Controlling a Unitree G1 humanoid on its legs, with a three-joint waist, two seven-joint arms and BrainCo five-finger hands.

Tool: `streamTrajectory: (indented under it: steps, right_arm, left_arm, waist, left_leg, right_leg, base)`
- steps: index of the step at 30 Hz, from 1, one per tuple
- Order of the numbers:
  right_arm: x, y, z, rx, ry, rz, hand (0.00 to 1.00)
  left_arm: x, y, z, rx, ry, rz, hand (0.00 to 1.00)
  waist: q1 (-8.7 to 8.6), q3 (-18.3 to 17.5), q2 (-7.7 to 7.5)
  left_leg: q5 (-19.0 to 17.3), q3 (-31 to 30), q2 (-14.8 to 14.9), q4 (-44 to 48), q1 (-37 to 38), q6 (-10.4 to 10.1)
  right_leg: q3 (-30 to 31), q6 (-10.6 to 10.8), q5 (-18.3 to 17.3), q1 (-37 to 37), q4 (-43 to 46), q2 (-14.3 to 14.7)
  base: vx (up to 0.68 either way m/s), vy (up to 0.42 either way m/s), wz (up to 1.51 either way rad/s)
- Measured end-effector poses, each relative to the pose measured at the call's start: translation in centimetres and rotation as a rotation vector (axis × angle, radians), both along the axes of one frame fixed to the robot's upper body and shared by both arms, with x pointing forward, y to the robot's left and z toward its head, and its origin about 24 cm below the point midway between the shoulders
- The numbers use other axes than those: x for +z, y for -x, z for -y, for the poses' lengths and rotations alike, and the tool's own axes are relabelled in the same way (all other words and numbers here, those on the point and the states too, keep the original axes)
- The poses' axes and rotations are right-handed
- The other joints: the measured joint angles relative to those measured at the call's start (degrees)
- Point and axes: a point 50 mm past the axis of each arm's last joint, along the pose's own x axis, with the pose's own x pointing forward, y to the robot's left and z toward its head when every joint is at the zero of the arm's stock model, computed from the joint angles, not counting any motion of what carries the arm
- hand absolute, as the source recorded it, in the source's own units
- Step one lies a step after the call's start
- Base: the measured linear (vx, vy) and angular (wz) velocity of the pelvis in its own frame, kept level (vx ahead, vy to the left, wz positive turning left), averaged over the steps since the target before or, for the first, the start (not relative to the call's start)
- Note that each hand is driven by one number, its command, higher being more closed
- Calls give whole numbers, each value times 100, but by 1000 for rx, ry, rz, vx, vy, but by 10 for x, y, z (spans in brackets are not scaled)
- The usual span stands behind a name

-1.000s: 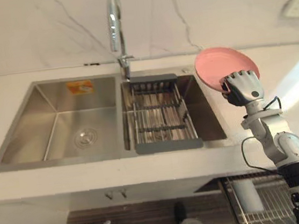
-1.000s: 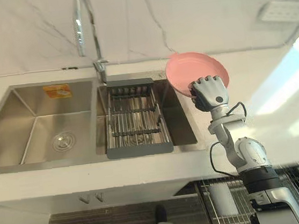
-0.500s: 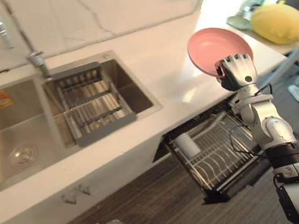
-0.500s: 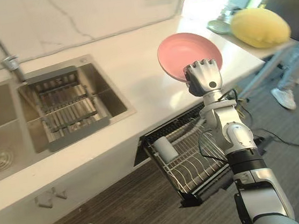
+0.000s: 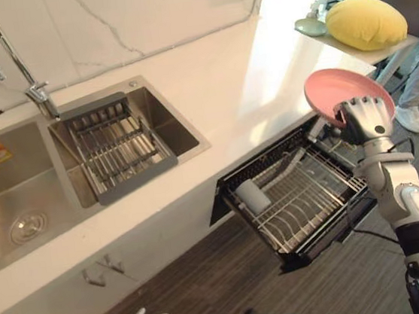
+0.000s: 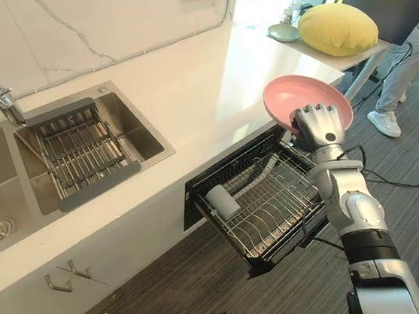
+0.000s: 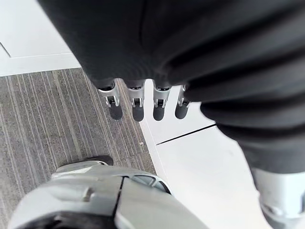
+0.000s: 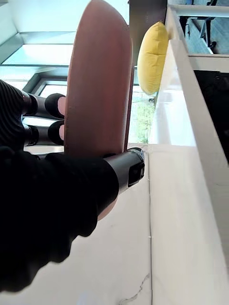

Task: Walk over to the sink, pick up the cup, carry it to the dishwasher, place the cup inside the dishwasher, then close the dishwasher door

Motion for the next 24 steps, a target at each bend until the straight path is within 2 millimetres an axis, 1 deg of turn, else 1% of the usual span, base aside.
streamTrajectory:
  steps: [3,5,7,10,12,13,15,17,18,20,21,22,24]
  right_arm:
    - [-13,6,3,-30,-40,-26,100]
    - [-18,8,5,-48,-51,-38,100]
    - [-28,9,10,-89,-72,-66,100]
    - [-41,11,16,-147,-112,-94,100]
    - [-46,12,20,-176,-120,-113,100]
    - [-48,12,22,-192,-128,-116,100]
    - [-48,12,24,-203,-149,-114,100]
    - [-48,8,25,-212,-162,-108,100]
    - [-46,6,27,-224,-176,-98,100]
    - [-41,1,28,-232,-198,-80,100]
    - [-37,-2,27,-226,-204,-66,100]
    - [-30,-10,25,-212,-213,-54,100]
    - [-23,-16,24,-201,-199,-48,100]
  left_arm:
    - [0,0,1,-15,3,-1,0]
    - [0,-1,1,-18,5,1,0]
    - [1,-4,1,-27,11,13,0]
    - [4,-13,0,-55,6,42,0]
    - [5,-18,-2,-60,0,54,0]
    - [6,-23,-4,-64,-4,65,0]
    - [7,-27,-6,-70,-11,75,0]
    - [9,-32,-9,-76,-21,88,0]
    - [10,-38,-10,-73,-19,104,0]
    - [12,-47,-8,-66,-9,129,0]
    - [13,-52,-8,-65,-6,144,0]
    - [15,-60,-9,-68,-5,162,0]
    - [18,-68,-9,-76,-3,185,0]
  waist:
    - [-27,30,8]
    - [-50,96,27]
    - [-66,209,87]
    - [-68,316,158]
    - [-63,408,211]
    - [-67,523,251]
    - [-67,599,294]
    - [-78,708,306]
    - [-81,807,333]
    - [-81,952,387]
    - [-81,1033,420]
    - [-93,1175,450]
    - [-78,1314,490]
  left_leg:
    - [2,-78,-96,5,-185,77]
    - [-2,-90,-136,33,-321,133]
    - [-49,-115,-143,203,-519,200]
    - [-85,-133,-157,363,-793,266]
    - [-109,-148,-150,481,-935,301]
    - [-124,-182,-152,547,-989,322]
    - [-152,-250,-159,627,-1124,338]
    - [-150,-287,-163,715,-1254,347]
    - [-147,-318,-157,785,-1340,353]
    - [-151,-418,-166,843,-1451,361]
    - [-164,-454,-165,881,-1529,382]
    - [-169,-463,-164,911,-1606,399]
    - [-174,-474,-171,917,-1700,424]
  right_leg:
    - [18,19,104,-179,-3,-87]
    - [38,27,157,-297,-4,-137]
    - [43,71,207,-420,-18,-177]
    - [50,67,300,-624,-26,-218]
    - [53,70,347,-713,-18,-229]
    - [41,67,373,-723,-15,-236]
    - [49,44,424,-822,-20,-241]
    - [57,29,464,-927,-6,-243]
    - [57,20,487,-976,-3,-241]
    - [64,14,541,-1068,-3,-238]
    - [62,6,568,-1115,-2,-231]
    - [68,-3,603,-1184,-2,-231]
    - [79,-5,631,-1260,-2,-239]
  base:
    - [-95,98,1]
    - [-148,128,0]
    - [-120,92,2]
    - [-88,88,3]
    - [-61,88,3]
    - [-53,85,5]
    - [-44,69,1]
    - [-33,78,-1]
    - [-33,56,-2]
    - [-48,54,-1]
    - [-58,63,0]
    - [-75,76,-2]
    - [-76,73,0]
